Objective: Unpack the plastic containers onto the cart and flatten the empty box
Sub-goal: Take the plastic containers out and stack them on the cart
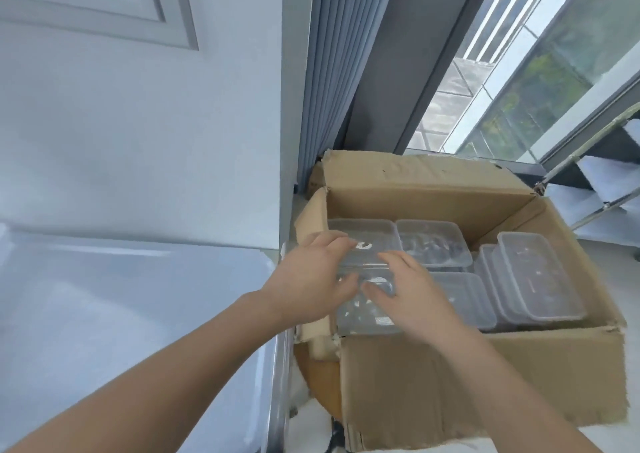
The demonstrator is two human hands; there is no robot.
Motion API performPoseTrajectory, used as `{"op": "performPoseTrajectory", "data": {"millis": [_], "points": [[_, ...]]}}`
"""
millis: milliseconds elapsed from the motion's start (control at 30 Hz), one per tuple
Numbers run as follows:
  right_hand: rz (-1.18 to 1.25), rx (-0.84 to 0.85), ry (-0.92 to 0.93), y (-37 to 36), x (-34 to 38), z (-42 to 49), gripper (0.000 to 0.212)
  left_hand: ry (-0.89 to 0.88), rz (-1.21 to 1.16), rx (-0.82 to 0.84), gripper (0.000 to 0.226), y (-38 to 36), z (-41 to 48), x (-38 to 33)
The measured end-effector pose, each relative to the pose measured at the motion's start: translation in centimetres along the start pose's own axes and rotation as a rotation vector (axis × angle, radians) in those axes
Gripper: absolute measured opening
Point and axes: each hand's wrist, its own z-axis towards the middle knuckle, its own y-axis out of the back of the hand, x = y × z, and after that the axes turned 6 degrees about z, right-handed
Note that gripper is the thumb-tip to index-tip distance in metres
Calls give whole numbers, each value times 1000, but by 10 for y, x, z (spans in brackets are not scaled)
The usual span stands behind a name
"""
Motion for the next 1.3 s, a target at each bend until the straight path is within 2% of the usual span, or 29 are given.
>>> {"op": "performPoseTrajectory", "data": {"millis": [167, 333, 533, 767, 900, 1033, 1167, 1300], "points": [[-55, 116, 60, 5, -59, 48, 65, 113, 51, 22, 57, -26, 32, -35], [-110, 210, 24, 5, -97, 68, 57, 230, 53, 96, 58, -57, 51, -52], [-20, 174, -47, -1, -105, 82, 54, 370, 34, 149, 58, -82, 56, -56], [2, 231, -82, -5, -114, 87, 68, 465, -1, 151, 59, -98, 56, -52], [-70, 317, 17, -2, -117, 85, 56, 478, -26, 138, 60, -100, 56, -54], [31, 291, 38, 17, -117, 87, 24, 492, -70, 84, 61, -97, 53, -55], [167, 225, 2, 54, -122, 85, 21, 473, -102, -45, 64, -92, 53, -54], [474, 33, -89, 79, -126, 68, 13, 493, -176, -250, 71, -84, 59, -58]]}}
